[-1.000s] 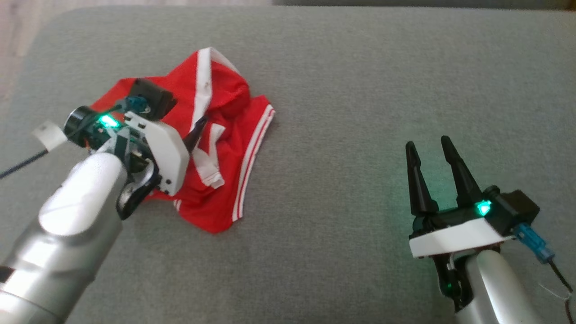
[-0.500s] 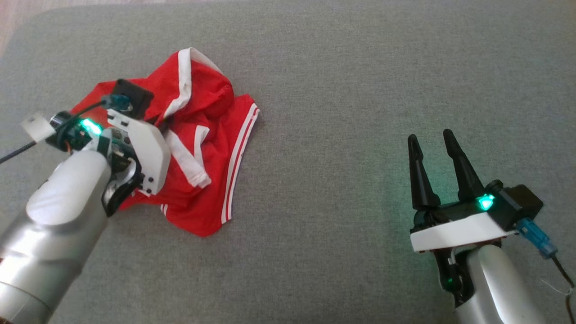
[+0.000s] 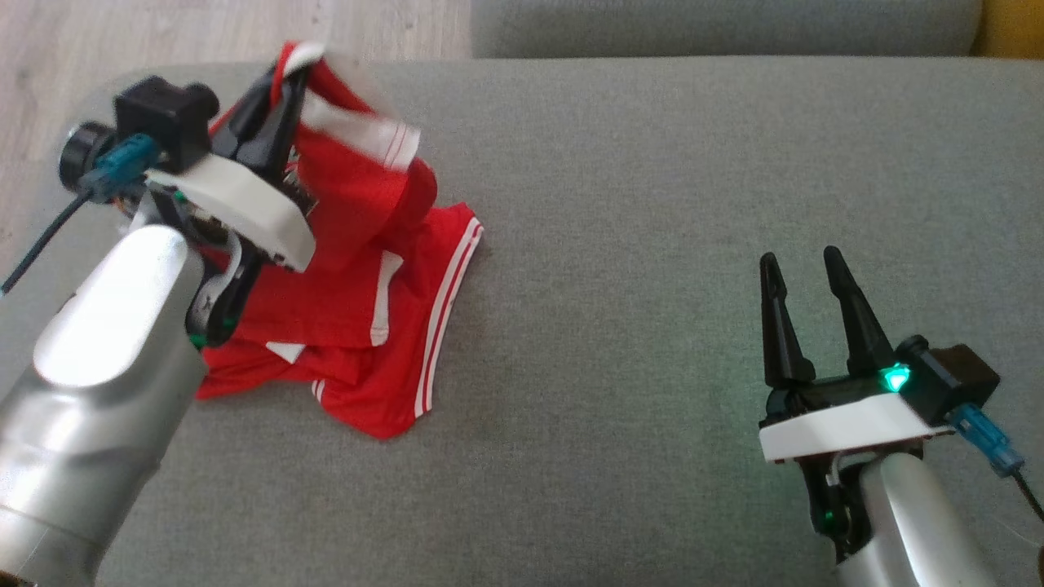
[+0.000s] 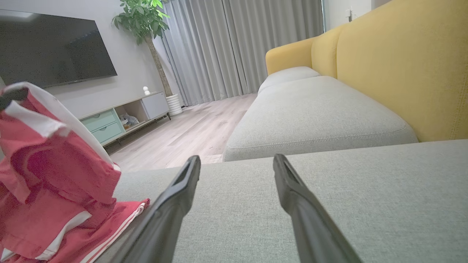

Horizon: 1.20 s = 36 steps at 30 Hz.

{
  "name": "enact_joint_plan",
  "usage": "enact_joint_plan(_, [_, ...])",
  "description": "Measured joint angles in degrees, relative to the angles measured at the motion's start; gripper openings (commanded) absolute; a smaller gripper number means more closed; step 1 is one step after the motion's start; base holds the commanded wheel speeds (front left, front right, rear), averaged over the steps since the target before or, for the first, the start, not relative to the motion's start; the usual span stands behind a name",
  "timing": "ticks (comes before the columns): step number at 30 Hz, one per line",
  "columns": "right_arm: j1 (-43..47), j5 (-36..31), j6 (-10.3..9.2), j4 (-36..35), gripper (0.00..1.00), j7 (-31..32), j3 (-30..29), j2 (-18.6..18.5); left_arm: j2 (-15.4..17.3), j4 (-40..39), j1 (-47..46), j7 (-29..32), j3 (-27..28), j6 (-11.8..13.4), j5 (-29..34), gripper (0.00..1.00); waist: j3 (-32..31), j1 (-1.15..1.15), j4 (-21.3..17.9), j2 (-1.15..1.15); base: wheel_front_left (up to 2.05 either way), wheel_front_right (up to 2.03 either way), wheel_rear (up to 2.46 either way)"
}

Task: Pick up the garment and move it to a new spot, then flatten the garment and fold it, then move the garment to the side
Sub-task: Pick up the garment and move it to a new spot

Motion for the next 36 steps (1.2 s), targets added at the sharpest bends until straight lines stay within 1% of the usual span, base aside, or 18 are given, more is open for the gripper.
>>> enact_joint_plan(2, [0.1,0.0,0.00,0.1,1.00,0.0,0.0,0.0,0.0,-3.2,0.1,-2.2,1.2,0.5,-0.9,0.00,-0.9,0.00,0.1,0.00,0.00,0.00,0.00])
enact_joint_plan(5, [0.8,0.0,0.00,0.2,1.00,0.0,0.0,0.0,-0.1,-8.6,0.4,-3.8,2.1,0.5,-1.9,0.00,-2.0,0.00,0.1,0.00,0.00,0.00,0.00])
enact_joint_plan(7, [1.5,0.2,0.00,0.3,1.00,0.0,0.1,0.0,-0.1,-12.1,0.5,-3.8,2.2,0.5,-2.5,0.00,-2.5,0.00,-0.1,0.00,0.00,0.00,0.00])
enact_joint_plan(12, [2.0,1.6,0.00,0.3,1.00,0.0,0.8,0.0,-0.6,-19.7,0.5,-2.7,2.8,2.2,-4.1,0.00,-2.9,0.00,-1.7,0.00,0.00,0.00,0.00])
enact_joint_plan(18, [2.0,2.6,0.00,0.0,1.00,0.0,1.8,0.0,-2.7,-24.5,0.5,0.0,3.2,4.5,-6.2,0.00,-2.8,0.00,-5.2,0.00,0.00,0.00,0.00])
enact_joint_plan(20, [1.9,3.1,0.00,-0.5,1.00,0.0,2.2,0.0,-3.4,-25.0,0.5,0.4,2.8,5.1,-6.1,0.00,-2.6,0.00,-6.8,0.00,0.00,0.00,0.00])
enact_joint_plan(23, [1.4,4.1,0.00,-1.1,1.00,0.0,2.7,0.0,-5.2,-25.2,0.2,1.3,2.0,5.9,-6.0,0.00,-2.0,0.01,-9.6,0.00,0.00,0.00,0.00])
enact_joint_plan(26, [0.0,5.5,0.00,-2.3,1.00,0.0,3.5,0.0,-6.9,-25.1,-1.1,2.1,0.6,6.2,-5.4,0.00,-1.1,0.01,-12.9,0.00,0.00,0.00,0.00])
enact_joint_plan(27, [-0.9,6.4,0.00,-3.4,1.00,0.0,4.2,0.0,-8.0,-24.3,-2.9,2.8,0.0,6.2,-4.8,0.00,-0.4,0.01,-15.2,0.00,0.00,0.00,0.00])
enact_joint_plan(31, [-1.8,8.3,0.00,-5.1,1.00,-0.1,5.8,0.0,-9.7,-19.3,-7.8,3.1,-0.2,6.4,-3.8,0.00,1.3,0.01,-19.8,0.00,0.00,0.00,0.00])
enact_joint_plan(34, [-1.8,9.3,0.00,-5.8,1.00,-0.1,7.0,0.0,-11.0,-13.9,-11.0,2.0,-0.2,5.7,-3.0,0.00,2.7,0.01,-23.1,0.00,0.00,0.00,0.00])
enact_joint_plan(35, [-1.8,9.5,0.00,-6.0,1.00,-0.1,7.3,0.0,-11.5,-11.9,-11.8,1.1,-0.2,5.2,-3.0,0.45,3.2,0.01,-24.0,0.00,0.00,0.00,0.00])
enact_joint_plan(36, [-1.8,9.7,0.00,-6.3,1.00,-0.1,7.4,0.0,-12.2,-9.9,-12.5,0.1,-0.2,4.7,-2.8,1.00,3.6,0.01,-24.8,0.00,0.00,0.00,0.00])
